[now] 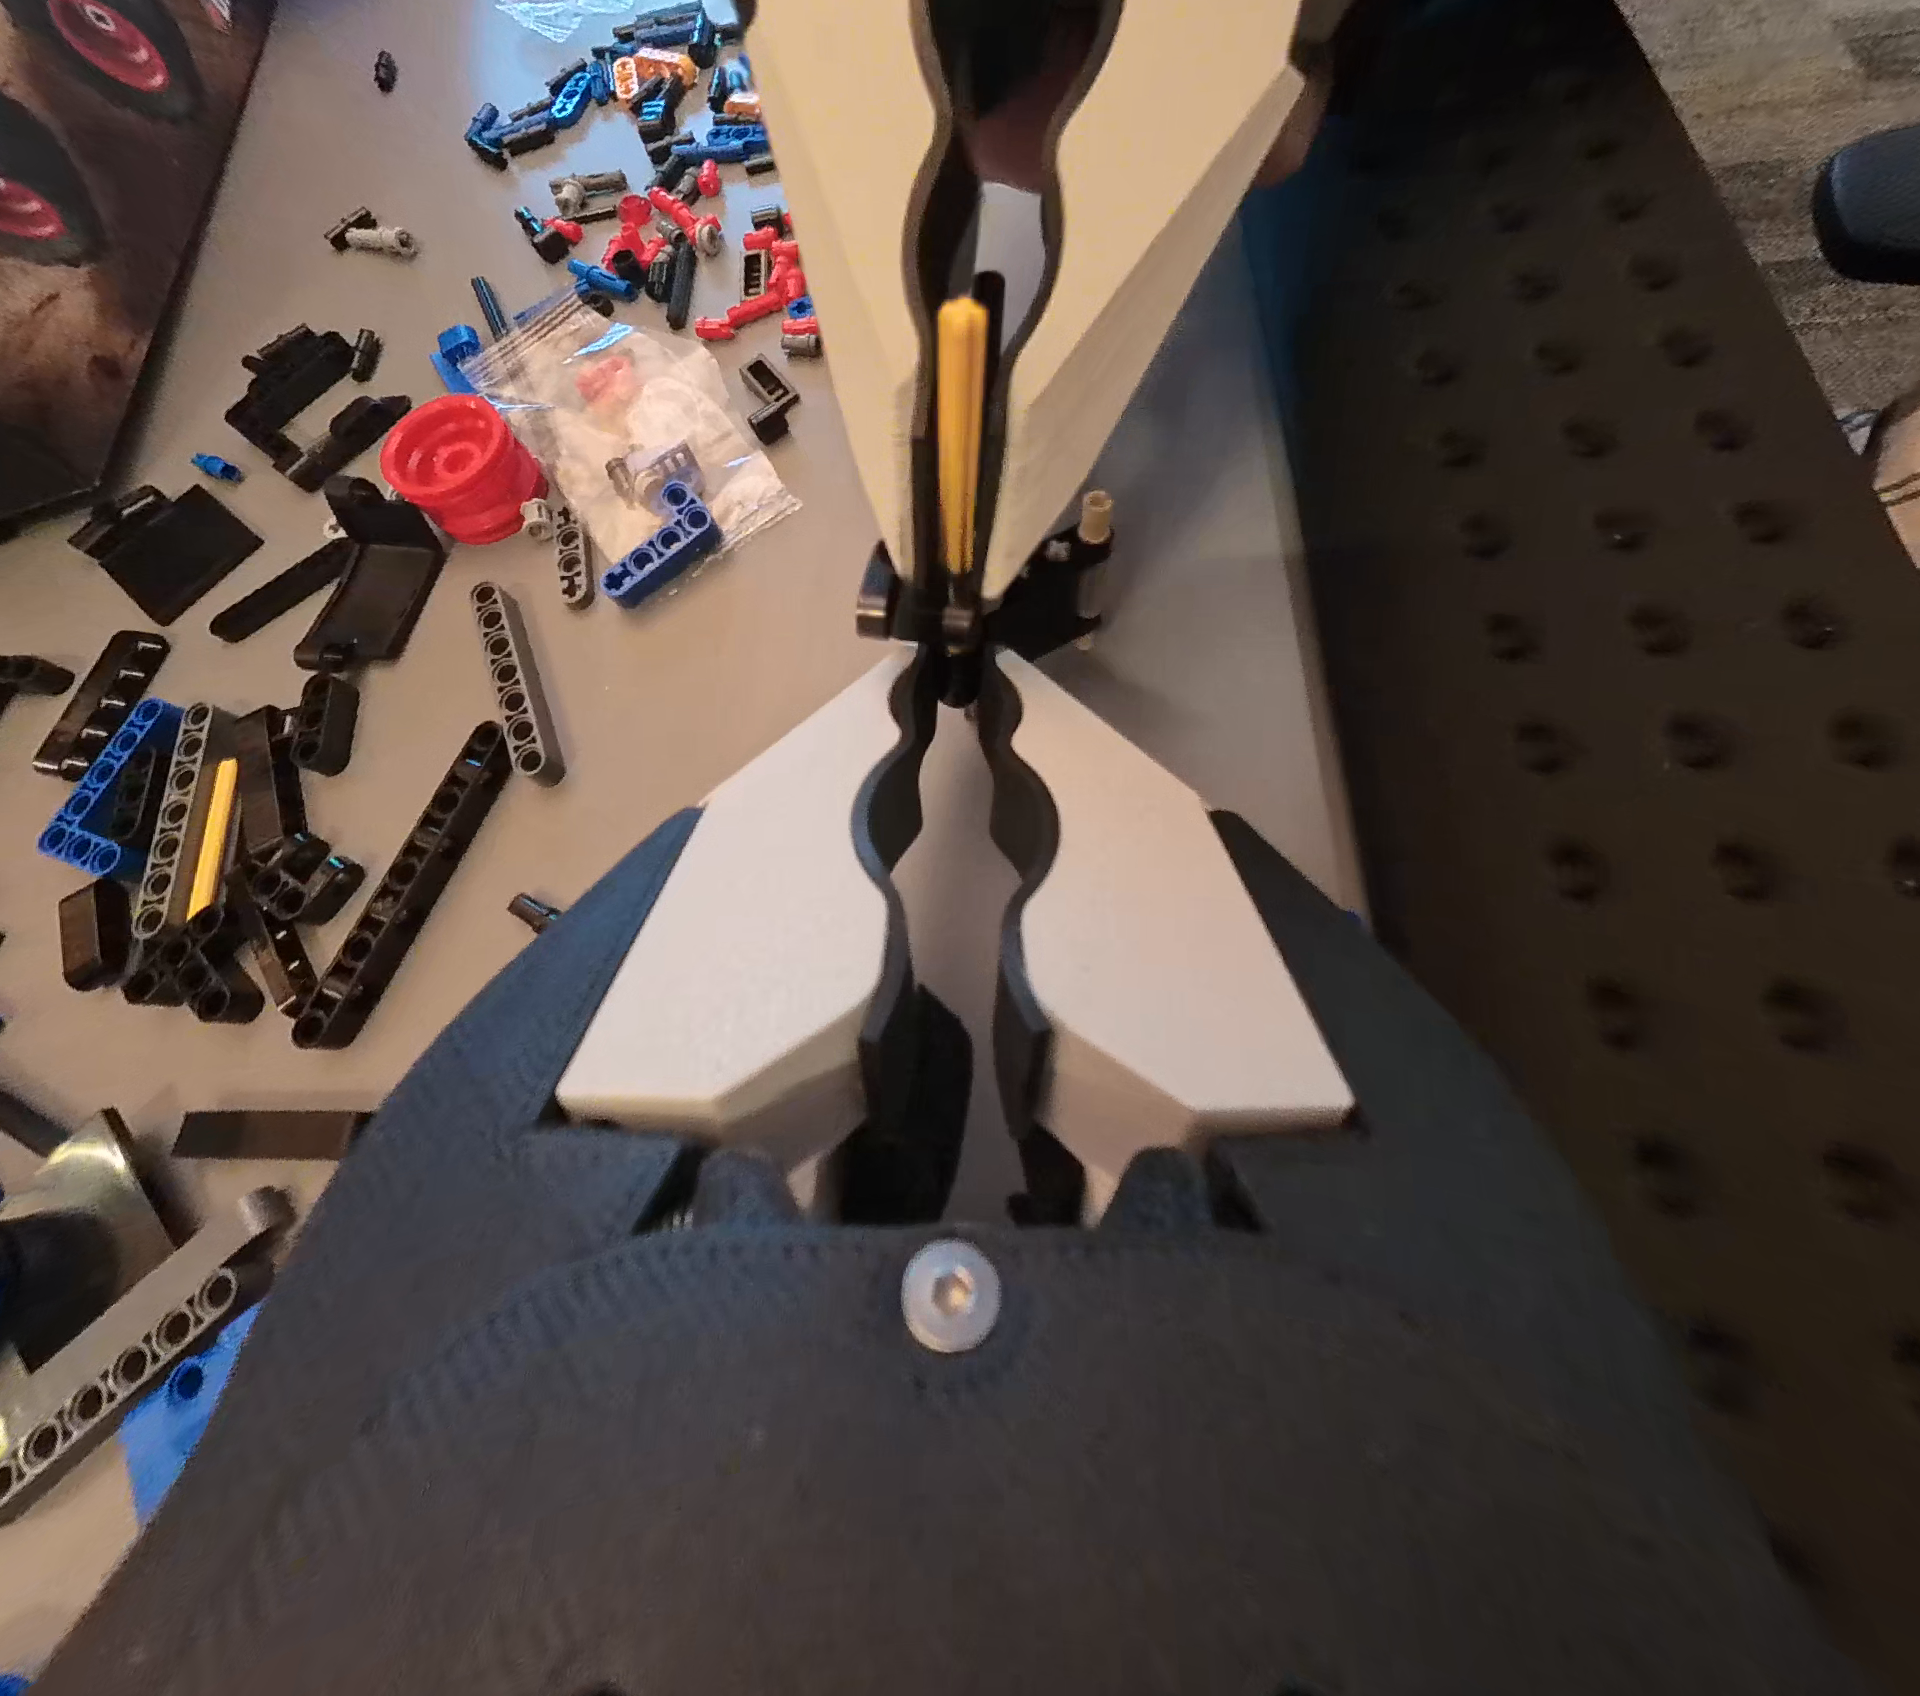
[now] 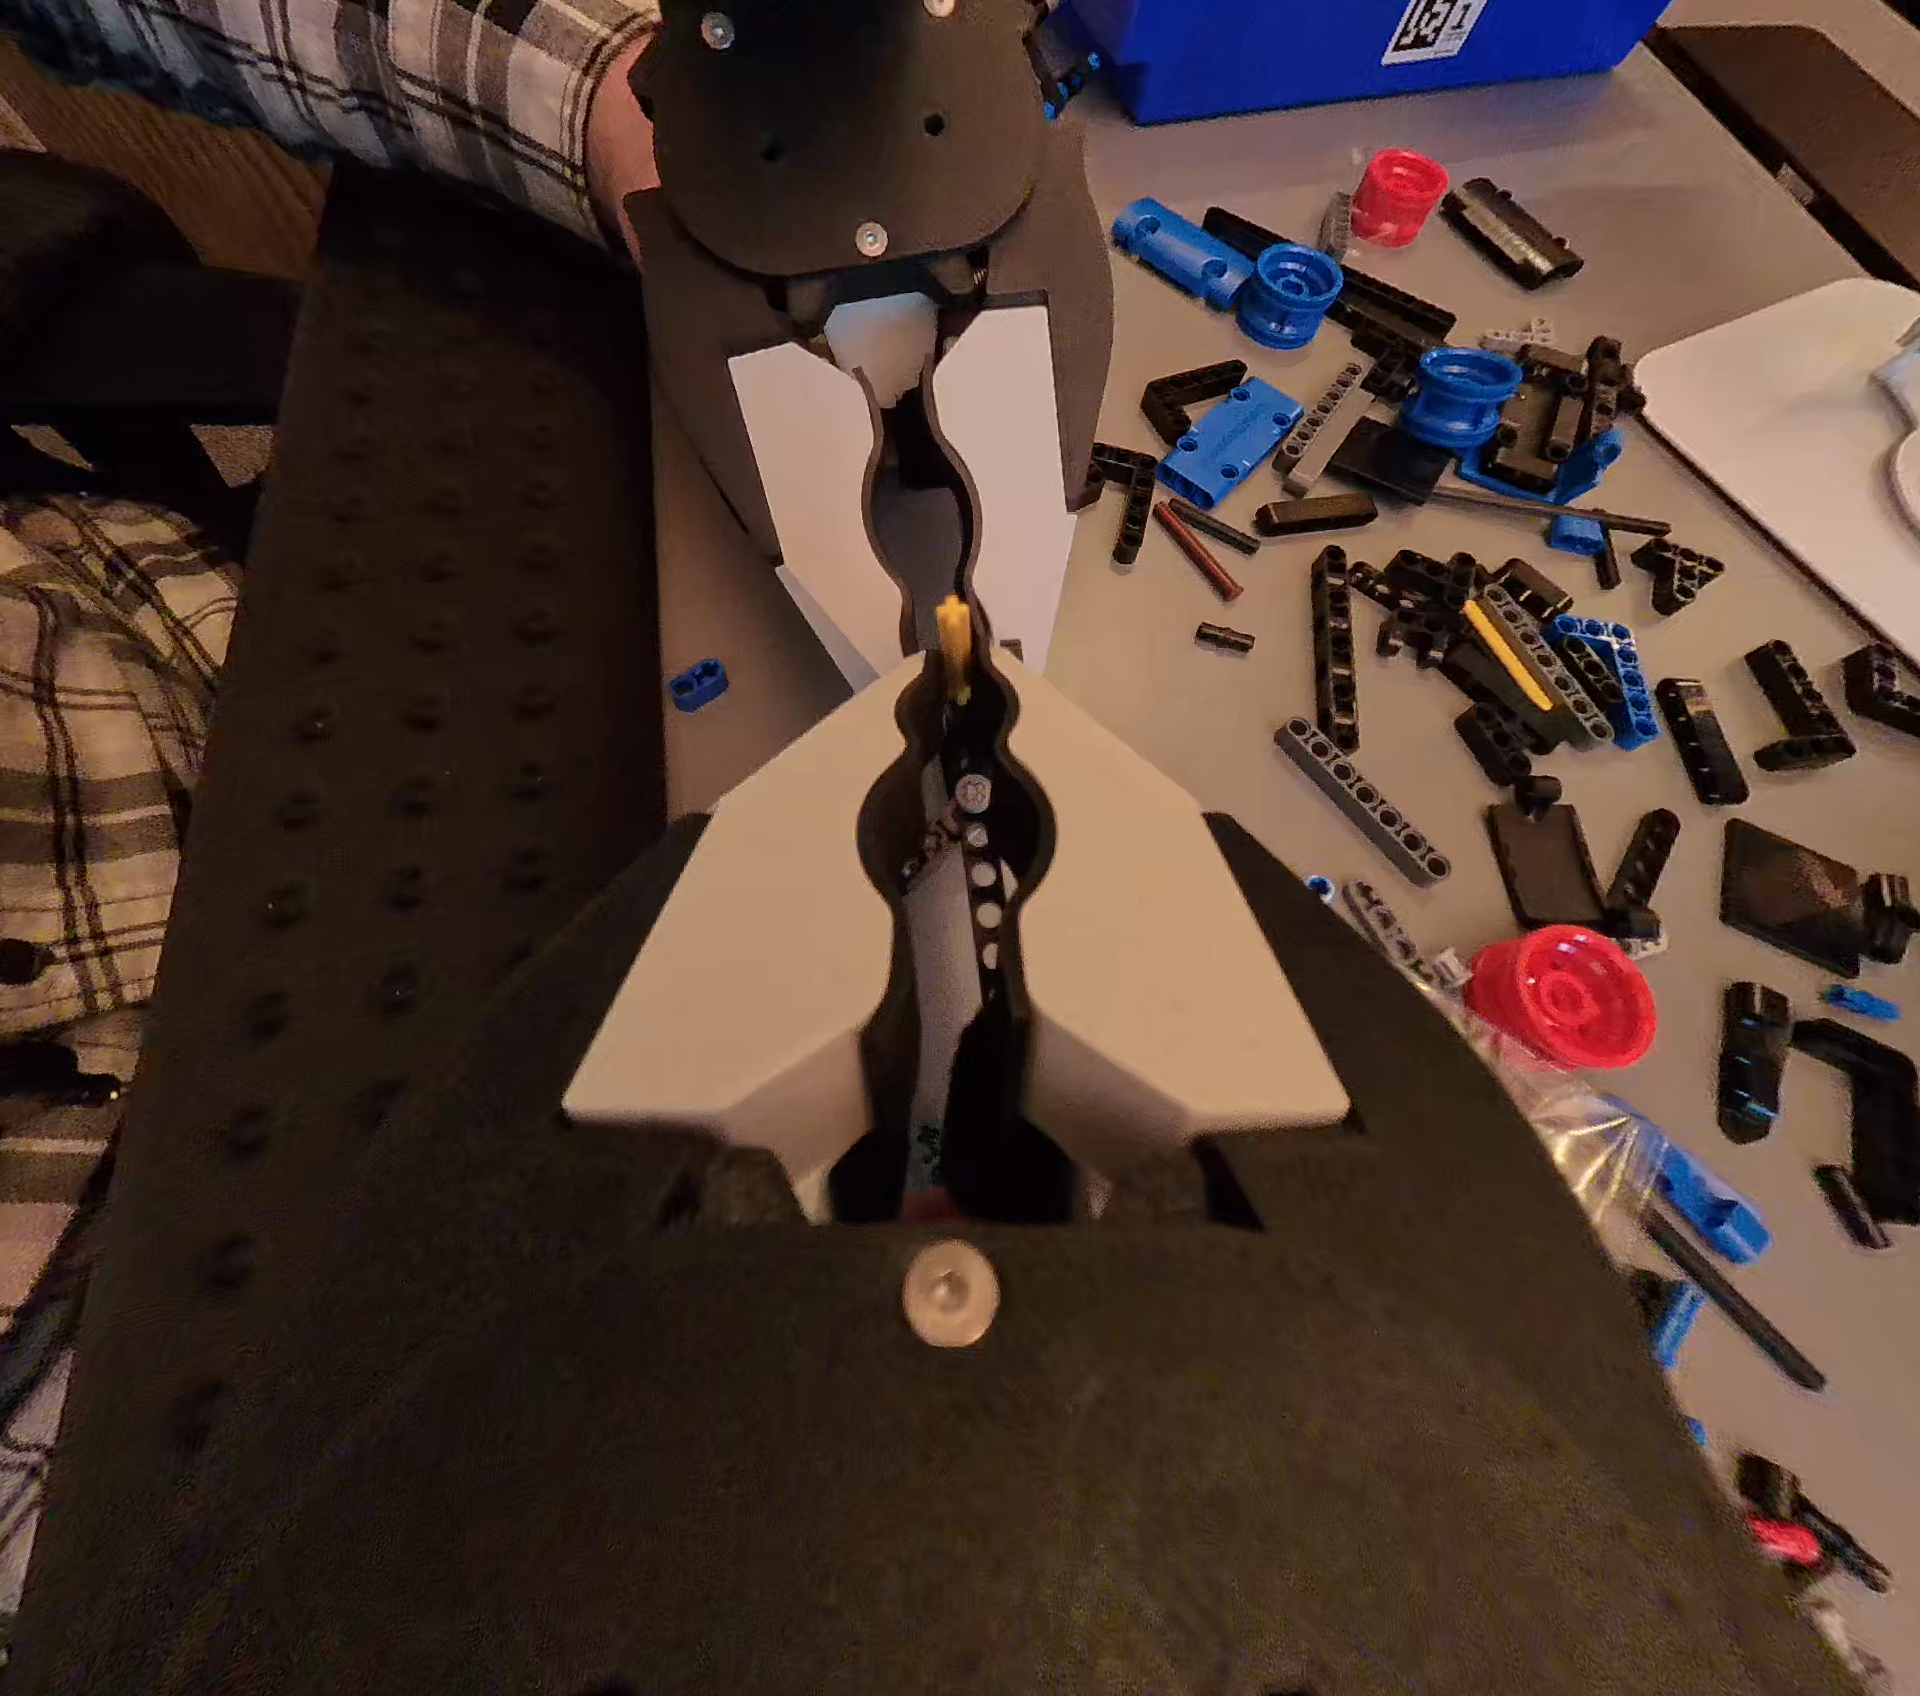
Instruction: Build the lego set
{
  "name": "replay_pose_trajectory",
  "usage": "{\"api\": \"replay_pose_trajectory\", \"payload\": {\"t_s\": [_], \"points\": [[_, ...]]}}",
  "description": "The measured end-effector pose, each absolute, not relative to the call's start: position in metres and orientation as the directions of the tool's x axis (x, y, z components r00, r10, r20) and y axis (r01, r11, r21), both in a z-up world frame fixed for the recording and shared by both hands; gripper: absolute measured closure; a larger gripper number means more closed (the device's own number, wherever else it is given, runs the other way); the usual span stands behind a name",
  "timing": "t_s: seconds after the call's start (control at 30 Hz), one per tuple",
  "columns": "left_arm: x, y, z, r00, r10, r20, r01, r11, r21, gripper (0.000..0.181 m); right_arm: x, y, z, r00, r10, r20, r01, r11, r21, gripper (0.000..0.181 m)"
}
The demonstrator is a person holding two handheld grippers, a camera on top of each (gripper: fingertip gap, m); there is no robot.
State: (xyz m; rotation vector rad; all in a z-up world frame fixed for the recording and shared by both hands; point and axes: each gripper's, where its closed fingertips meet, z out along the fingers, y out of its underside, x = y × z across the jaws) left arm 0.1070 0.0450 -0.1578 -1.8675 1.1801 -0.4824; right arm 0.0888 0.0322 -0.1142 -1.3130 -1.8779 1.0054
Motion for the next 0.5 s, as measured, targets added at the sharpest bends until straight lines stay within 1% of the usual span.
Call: {"api": "replay_pose_trajectory", "payload": {"t_s": [0.1, 0.27, 0.33, 0.4, 0.5], "points": [[0.109, 0.044, -0.159, 0.471, -0.872, -0.134, -0.557, -0.177, -0.811, 0.176, 0.088, 0.029, -0.116, -0.305, 0.951, 0.046, 0.478, 0.195, -0.856, 0.179], [0.109, 0.045, -0.159, 0.478, -0.871, -0.113, -0.548, -0.196, -0.813, 0.176, 0.088, 0.031, -0.116, -0.284, 0.959, 0.006, 0.466, 0.143, -0.873, 0.178], [0.112, 0.042, -0.157, 0.466, -0.885, -0.009, -0.502, -0.256, -0.826, 0.176, 0.091, 0.036, -0.113, -0.268, 0.963, 0.009, 0.458, 0.135, -0.879, 0.172], [0.112, 0.041, -0.158, 0.455, -0.89, -0.03, -0.528, -0.242, -0.814, 0.175, 0.094, 0.042, -0.113, -0.249, 0.967, 0.051, 0.474, 0.168, -0.864, 0.162], [0.117, 0.038, -0.159, 0.436, -0.899, -0.028, -0.538, -0.236, -0.81, 0.176, 0.097, 0.039, -0.116, -0.29, 0.952, 0.093, 0.525, 0.24, -0.817, 0.158]]}}
